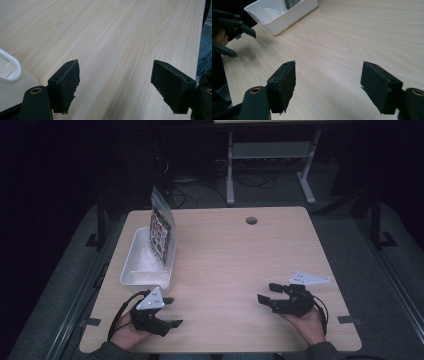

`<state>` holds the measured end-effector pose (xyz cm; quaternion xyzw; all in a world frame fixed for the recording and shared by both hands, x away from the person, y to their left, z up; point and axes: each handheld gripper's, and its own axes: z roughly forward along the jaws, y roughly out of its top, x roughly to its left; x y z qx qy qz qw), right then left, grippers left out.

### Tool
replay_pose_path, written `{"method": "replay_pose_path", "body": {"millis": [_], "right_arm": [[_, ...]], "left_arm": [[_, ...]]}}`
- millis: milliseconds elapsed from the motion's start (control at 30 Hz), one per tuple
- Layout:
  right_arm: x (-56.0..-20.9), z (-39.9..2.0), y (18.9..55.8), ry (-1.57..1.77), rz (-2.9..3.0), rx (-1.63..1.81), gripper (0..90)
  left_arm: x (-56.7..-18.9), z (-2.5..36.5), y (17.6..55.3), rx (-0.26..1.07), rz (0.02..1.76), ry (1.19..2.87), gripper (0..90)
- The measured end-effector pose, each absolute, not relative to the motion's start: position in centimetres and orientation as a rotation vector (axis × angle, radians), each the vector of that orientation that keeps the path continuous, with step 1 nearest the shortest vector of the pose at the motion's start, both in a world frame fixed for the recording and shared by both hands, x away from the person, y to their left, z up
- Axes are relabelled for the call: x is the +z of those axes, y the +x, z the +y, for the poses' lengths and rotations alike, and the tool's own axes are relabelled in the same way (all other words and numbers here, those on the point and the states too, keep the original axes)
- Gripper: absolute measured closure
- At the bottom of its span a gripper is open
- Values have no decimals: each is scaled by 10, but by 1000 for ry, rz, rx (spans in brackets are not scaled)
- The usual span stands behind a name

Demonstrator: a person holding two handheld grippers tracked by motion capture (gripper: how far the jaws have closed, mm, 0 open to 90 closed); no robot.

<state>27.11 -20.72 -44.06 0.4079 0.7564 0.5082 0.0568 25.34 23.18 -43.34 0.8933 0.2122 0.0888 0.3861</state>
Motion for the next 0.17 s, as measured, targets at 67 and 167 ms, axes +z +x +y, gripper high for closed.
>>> {"method": "replay_pose_path", "body": {"millis": [67,167], "right_arm": [[-443,-207,268,1240,2295,1534,268],[-448,-208,261,1237,2299,1529,266]], "left_arm": [[-433,232,253,227,539,2275,223],[-433,231,253,225,533,2271,223]]}}
